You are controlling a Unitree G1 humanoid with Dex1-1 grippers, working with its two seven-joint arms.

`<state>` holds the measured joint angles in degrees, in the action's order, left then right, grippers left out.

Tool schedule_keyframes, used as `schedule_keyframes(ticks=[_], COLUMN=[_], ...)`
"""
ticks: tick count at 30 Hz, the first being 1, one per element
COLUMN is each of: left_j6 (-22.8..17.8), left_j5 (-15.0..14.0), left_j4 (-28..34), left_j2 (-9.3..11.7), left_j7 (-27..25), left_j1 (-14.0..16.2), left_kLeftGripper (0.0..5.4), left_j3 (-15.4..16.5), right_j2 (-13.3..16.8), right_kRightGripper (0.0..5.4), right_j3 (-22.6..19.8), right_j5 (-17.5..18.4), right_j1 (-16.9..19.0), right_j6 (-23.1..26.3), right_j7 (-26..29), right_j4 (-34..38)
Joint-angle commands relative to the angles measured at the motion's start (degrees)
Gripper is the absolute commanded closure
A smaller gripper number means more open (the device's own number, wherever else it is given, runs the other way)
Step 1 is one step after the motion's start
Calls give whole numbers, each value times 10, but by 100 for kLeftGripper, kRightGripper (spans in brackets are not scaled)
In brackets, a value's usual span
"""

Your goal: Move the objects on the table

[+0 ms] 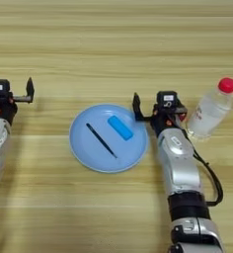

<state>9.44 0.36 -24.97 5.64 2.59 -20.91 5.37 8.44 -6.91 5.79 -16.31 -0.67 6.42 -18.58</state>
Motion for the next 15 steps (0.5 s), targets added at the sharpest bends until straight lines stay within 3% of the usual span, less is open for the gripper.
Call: schedule_keyframes(ticks=[1,15], left_j6=[4,4], left_j5=[5,5], left_j4=[-1,-1], left_j2=[3,2], left_j7=[-1,-1], left_j1=[-5,-5], left_kLeftGripper=[0,0], left_j3=[-3,-3], right_j2=[4,0], right_kRightGripper=[2,2], right_j3=[1,-6], right_j5=[-8,-1], right_j1=[-11,-13], right_j6=[5,2], right_j7=[-4,1], right_j4=[-13,-14])
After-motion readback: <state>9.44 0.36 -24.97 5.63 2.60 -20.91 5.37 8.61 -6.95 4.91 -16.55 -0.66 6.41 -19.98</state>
